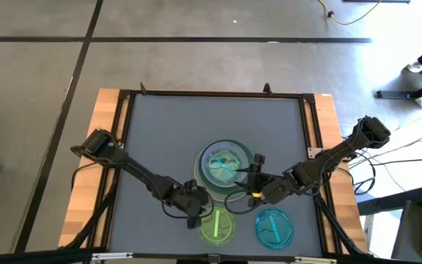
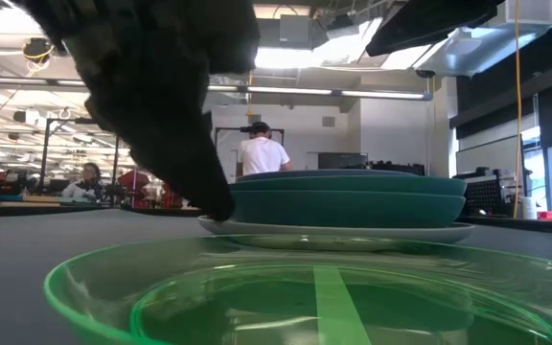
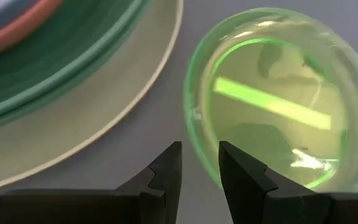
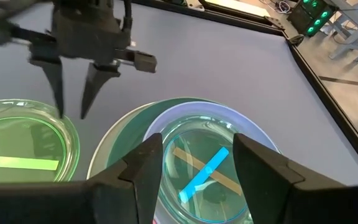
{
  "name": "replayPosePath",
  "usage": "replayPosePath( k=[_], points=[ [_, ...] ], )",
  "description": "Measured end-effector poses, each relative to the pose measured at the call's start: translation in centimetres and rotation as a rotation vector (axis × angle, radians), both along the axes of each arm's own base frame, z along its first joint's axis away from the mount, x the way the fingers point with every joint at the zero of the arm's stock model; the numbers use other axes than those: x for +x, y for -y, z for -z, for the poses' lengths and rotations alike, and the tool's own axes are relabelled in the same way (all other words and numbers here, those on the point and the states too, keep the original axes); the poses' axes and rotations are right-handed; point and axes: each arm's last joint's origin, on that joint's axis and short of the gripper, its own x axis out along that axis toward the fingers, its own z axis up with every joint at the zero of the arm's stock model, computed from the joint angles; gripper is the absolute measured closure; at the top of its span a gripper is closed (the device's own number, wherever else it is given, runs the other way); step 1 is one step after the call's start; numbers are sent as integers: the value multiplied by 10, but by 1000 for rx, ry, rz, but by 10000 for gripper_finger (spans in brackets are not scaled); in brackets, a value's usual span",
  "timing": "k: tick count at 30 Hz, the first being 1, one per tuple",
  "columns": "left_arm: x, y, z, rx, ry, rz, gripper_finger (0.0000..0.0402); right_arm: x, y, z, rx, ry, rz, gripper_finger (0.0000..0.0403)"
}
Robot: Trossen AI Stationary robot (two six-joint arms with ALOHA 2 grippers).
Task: Stack plastic plates
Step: Stack the green plate on the blue plate
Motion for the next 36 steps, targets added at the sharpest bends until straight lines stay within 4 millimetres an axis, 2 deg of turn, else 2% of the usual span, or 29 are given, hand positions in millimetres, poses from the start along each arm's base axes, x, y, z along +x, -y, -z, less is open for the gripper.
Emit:
replayPosePath(
  k=[8,16,21,29,36],
  points=[
    [7,4,22,-61,-29,45,303,0,0,0,0,0,0,217],
    [10,4,26,-50,-17,98,305,0,0,0,-1,-2,0,217],
    [10,4,26,-19,-10,112,329,0,0,0,-2,-3,0,217],
    [10,4,27,40,9,111,394,0,0,0,-2,-3,0,217],
    [9,5,24,58,16,120,399,0,0,0,-2,-3,0,217]
  ],
)
